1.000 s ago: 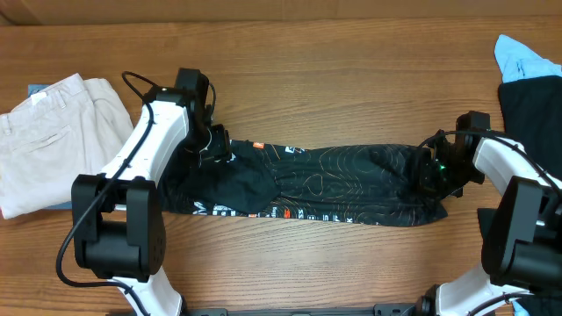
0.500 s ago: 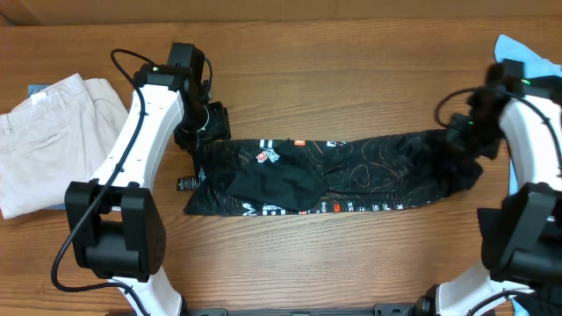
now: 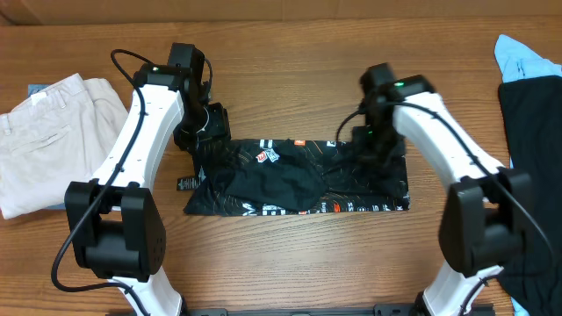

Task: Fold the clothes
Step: 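Fold the strip's right end toward the left gripper with the right gripper, then press the folded right end down onto the stack with the right gripper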

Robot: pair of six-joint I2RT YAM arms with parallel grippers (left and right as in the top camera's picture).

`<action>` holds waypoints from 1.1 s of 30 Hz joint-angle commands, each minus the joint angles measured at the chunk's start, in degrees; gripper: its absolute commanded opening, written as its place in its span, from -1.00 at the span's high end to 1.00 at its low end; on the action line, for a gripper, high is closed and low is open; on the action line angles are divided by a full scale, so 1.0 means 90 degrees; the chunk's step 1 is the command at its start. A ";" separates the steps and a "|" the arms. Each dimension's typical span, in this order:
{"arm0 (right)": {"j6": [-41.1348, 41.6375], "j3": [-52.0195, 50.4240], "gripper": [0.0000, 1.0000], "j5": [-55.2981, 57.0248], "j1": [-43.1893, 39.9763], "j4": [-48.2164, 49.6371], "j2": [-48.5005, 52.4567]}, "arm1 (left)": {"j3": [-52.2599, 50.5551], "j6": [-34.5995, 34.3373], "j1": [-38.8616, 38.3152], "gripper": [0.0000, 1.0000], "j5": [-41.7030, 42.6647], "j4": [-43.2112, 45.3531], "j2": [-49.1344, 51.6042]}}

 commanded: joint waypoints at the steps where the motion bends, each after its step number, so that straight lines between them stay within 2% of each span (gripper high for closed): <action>1: 0.0199 0.0134 0.92 -0.0267 0.0389 0.0209 0.0255 | 0.0068 0.0104 -0.0015 -0.24 0.0092 -0.0022 -0.0012; 8: 0.0248 0.0134 0.92 -0.0529 0.1178 0.0925 0.0328 | 0.0068 0.0124 -0.0015 -0.24 0.0090 -0.0022 -0.0012; 19: 0.0240 0.0134 0.91 -0.0782 0.1683 0.1039 0.0328 | 0.0068 0.0124 -0.0015 -0.24 0.0090 -0.0022 -0.0012; 20: 0.0238 0.0134 0.86 -0.0869 0.1693 0.1049 0.0328 | 0.0068 0.0124 -0.0015 -0.24 0.0090 -0.0022 -0.0012; 22: 0.0238 0.0134 0.50 -0.1093 0.1712 0.1056 0.0328 | 0.0068 0.0124 -0.0015 -0.25 0.0090 -0.0022 -0.0012; 27: -0.0044 0.0136 0.48 -0.1037 0.1710 0.1056 0.0328 | 0.0068 0.0124 -0.0015 -0.24 0.0090 -0.0024 -0.0012; 33: 0.0515 0.0143 0.49 -0.0029 0.1455 0.1010 0.0211 | 0.0068 0.0124 -0.0015 -0.25 0.0085 -0.0022 -0.0012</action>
